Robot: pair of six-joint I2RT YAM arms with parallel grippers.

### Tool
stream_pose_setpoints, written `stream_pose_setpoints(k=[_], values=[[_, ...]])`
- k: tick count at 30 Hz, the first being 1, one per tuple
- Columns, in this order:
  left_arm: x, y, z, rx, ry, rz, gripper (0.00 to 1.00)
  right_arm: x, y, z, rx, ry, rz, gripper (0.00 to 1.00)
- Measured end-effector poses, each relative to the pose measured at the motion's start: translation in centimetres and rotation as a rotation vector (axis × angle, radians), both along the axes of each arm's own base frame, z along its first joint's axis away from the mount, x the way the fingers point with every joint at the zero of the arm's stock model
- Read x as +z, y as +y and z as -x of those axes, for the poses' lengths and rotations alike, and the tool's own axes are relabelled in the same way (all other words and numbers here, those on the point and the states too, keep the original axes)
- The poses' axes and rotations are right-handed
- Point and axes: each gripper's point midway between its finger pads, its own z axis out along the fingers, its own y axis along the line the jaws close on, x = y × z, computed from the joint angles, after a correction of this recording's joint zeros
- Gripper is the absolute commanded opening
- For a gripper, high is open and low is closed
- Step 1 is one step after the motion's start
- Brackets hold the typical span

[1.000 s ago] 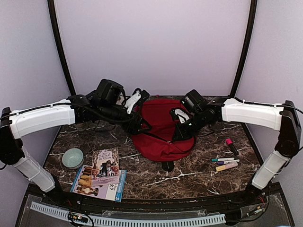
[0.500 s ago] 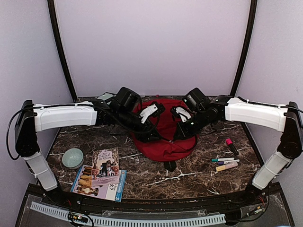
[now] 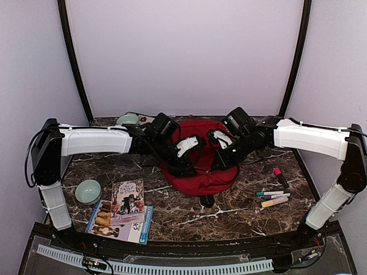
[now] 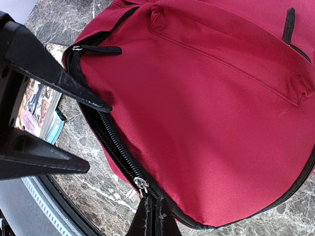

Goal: Pack the student bag
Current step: Hold the largest pocket of the student bag, then unzip the largest pocket of the student bag.

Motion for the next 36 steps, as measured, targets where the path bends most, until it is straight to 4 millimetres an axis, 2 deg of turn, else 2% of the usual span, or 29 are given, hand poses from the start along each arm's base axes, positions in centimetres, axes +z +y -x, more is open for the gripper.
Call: stream_pose_setpoints(k=[3,6,12,17,21,25,27,29,30,31,32,33,36], values=[[-0.4,0.1,-0.1,-0.008,-0.011,-0.014,0.15,-0.1,0.0,0.0,0.001,0.001,0.001,0.00],[-0.6,0.2,-0.2,-0.005,-0.019,-0.022,0.00,-0.1,-0.2,0.0,-0.002,0.001,0.002,0.00],[-1.6,0.5,0.0,-0.002,-0.015,-0.033,0.00,-0.3,-1.0,0.0,-0.019,0.007,0.002,0.00],[-2.9,1.3,0.6,0.023,0.002,-0.048,0.00,-0.3,-3.0,-0.6,-0.070,0.016,-0.006,0.00],[-2.3,2.2,1.1,0.043,-0.011,-0.032,0.00,-0.9,-5.1,-0.7,-0.119,0.029,0.004,0.00],[-1.5,2.4,1.4,0.048,-0.017,-0.011,0.00,-1.6,-5.7,-0.2,-0.128,0.054,0.013,0.00],[-1.4,2.4,1.5,0.049,-0.006,-0.006,0.08,-1.8,-5.7,-0.1,-0.129,0.064,0.010,0.00],[-1.0,2.3,1.5,0.056,0.009,-0.002,0.28,-1.7,-5.6,0.0,-0.131,0.069,0.003,0.00],[-0.6,2.1,1.4,0.059,0.010,0.002,0.42,-1.7,-5.6,0.0,-0.133,0.072,0.002,0.00],[-0.2,2.0,1.3,0.061,0.011,0.006,0.66,-1.7,-5.6,0.0,-0.136,0.073,0.001,0.00],[0.5,1.7,1.2,0.068,0.021,0.015,0.83,-1.7,-5.6,0.0,-0.138,0.074,0.001,0.00],[1.4,1.4,1.0,0.070,0.022,0.029,0.96,-1.7,-5.6,0.0,-0.141,0.077,-0.001,0.00],[3.7,0.3,0.3,0.075,0.021,0.068,0.99,-1.8,-5.6,0.0,-0.143,0.081,-0.001,0.00]])
